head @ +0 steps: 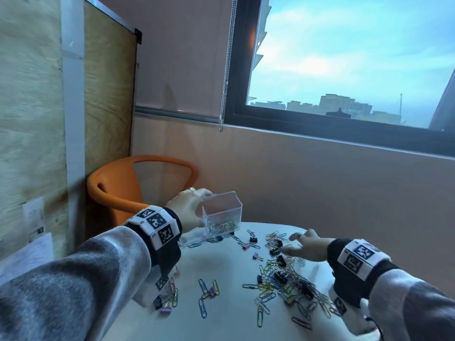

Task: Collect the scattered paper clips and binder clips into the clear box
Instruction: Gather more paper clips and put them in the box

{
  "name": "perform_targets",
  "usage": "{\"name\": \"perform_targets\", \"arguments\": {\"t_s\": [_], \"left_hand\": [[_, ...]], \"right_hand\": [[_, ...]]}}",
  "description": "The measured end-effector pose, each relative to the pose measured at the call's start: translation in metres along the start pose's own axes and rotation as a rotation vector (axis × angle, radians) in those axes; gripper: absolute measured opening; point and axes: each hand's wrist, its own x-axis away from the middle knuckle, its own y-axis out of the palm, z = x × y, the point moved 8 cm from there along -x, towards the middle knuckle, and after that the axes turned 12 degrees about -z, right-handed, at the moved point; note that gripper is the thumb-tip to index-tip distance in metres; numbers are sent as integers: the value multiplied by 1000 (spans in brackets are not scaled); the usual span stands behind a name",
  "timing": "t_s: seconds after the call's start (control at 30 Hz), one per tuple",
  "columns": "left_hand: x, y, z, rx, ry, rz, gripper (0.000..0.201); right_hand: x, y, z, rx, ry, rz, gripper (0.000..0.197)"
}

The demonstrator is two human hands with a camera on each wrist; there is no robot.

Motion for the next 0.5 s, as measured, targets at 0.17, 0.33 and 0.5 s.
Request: {"name": "perform_targets", "arguments": {"t_s": [0.17,0.33,0.5], "left_hand": [[8,-28,-21,38,-4,108,70],[7,-46,-47,33,-40,172,68],[1,-39,-59,52,-63,136,68]], "right_hand": [[-24,-11,5,-14,96,-6,95],[-40,3,-7,133,-11,-131,129],[7,23,-37,207,-110,-236,98]]}}
